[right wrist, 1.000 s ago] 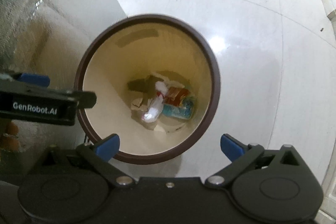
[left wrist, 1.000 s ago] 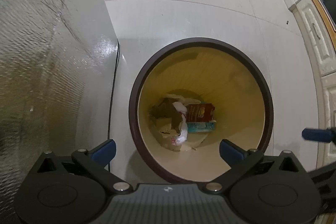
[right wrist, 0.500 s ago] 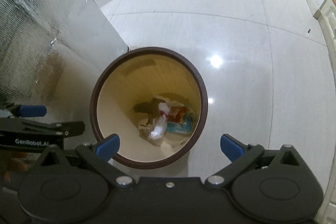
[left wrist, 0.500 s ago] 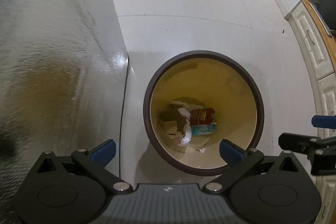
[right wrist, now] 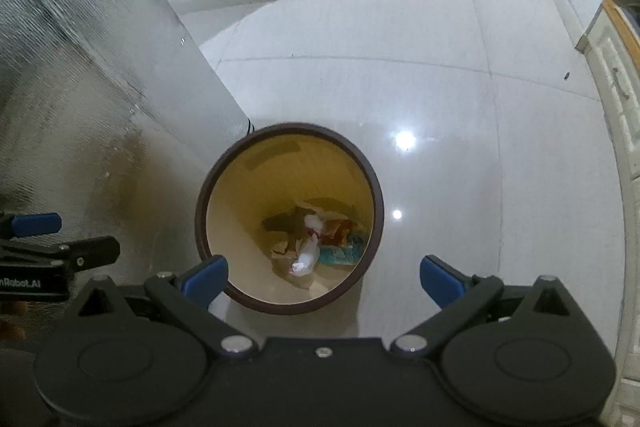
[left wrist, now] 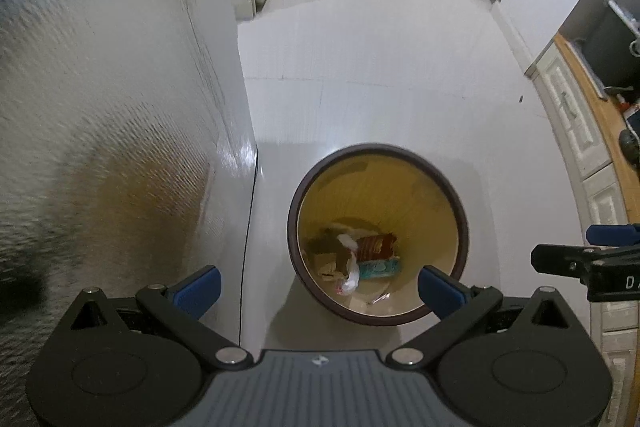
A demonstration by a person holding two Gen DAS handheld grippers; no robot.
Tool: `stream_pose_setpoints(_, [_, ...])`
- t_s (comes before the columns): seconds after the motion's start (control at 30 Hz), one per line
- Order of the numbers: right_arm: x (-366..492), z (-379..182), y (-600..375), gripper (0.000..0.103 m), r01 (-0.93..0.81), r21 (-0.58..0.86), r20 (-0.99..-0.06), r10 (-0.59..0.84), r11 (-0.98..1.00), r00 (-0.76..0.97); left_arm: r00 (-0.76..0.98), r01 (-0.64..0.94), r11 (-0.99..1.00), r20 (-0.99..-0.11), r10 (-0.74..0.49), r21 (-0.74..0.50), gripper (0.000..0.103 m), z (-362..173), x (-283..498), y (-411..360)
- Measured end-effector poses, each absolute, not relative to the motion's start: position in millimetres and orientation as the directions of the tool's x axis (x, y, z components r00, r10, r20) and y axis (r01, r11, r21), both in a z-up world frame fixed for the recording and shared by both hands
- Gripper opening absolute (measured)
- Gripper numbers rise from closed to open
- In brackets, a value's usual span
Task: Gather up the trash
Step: 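Raise both tools from the bin and swing them back toward the table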
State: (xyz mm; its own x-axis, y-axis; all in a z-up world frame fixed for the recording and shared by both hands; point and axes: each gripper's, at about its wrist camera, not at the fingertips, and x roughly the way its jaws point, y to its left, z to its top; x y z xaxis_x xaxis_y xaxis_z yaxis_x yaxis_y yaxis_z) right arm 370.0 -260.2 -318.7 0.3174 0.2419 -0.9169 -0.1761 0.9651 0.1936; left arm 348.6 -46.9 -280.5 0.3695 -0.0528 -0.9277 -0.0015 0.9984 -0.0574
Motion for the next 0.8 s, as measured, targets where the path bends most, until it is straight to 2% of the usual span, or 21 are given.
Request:
stream_pose_setpoints(0.4, [325.1,-248.2,-277.9,0.103,-0.183,0.218,-0.856,0.278,0.959,0.435,0.490,0.033,0.998,-0.869,-0.061,-0.051,0.103,-211.9,303.3,-59.0])
stream_pose_setpoints(0.8, [274.3,-186.4,-287.8,0.103,-0.248,0.153,-0.780,0.271,0.957,0.564,0.636,0.074,0.997,-0.768,-0.072,-0.032,0.103,-140.4,255.3,-72.1])
